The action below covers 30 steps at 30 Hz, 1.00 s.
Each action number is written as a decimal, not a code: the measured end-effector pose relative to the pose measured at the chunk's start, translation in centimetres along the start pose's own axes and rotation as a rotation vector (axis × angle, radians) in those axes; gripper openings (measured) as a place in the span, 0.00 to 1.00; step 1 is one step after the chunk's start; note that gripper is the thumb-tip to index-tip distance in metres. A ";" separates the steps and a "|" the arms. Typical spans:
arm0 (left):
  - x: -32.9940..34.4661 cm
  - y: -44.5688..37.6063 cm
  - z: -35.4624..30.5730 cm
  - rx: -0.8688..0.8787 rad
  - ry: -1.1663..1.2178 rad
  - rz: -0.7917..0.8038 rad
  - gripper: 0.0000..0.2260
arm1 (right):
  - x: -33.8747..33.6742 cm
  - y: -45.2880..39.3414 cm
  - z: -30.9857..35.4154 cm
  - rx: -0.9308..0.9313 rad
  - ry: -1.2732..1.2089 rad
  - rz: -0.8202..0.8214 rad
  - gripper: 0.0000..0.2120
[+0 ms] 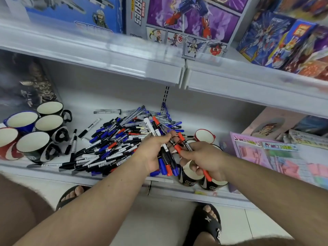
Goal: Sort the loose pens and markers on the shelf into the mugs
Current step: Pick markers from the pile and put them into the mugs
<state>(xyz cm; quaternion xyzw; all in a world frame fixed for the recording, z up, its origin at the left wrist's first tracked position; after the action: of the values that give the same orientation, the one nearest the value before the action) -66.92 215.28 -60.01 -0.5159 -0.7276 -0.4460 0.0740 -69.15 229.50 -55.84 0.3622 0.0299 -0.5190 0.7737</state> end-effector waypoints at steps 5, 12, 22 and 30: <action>1.0 0.0 1.8 -0.015 -0.132 -0.072 0.05 | -0.4 -0.3 0.4 -0.036 0.137 -0.073 0.17; 1.0 -1.2 3.3 -0.068 -0.177 -0.143 0.02 | 1.4 -0.6 -0.3 -0.021 0.117 -0.052 0.12; 1.5 -0.6 4.8 -0.101 -0.147 -0.127 0.07 | -0.1 0.1 -1.2 -0.002 0.182 -0.018 0.30; 3.7 -0.6 4.8 -0.135 0.142 -0.071 0.17 | -3.0 0.7 -0.5 -0.154 -0.102 -0.334 0.23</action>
<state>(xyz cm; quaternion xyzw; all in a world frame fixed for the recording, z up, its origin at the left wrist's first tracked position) -67.40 221.23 -61.11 -0.4606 -0.7067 -0.5318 0.0746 -69.75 232.30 -54.59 0.2653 0.0902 -0.6541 0.7026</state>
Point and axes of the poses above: each hand's wrist, its own y-axis away from the middle knuckle, its own x-axis out of the palm, z = x × y, the point moved 3 cm from there along -y, towards the middle knuckle, and after that the axes turned 10 degrees about -z, right-handed, at the moved point
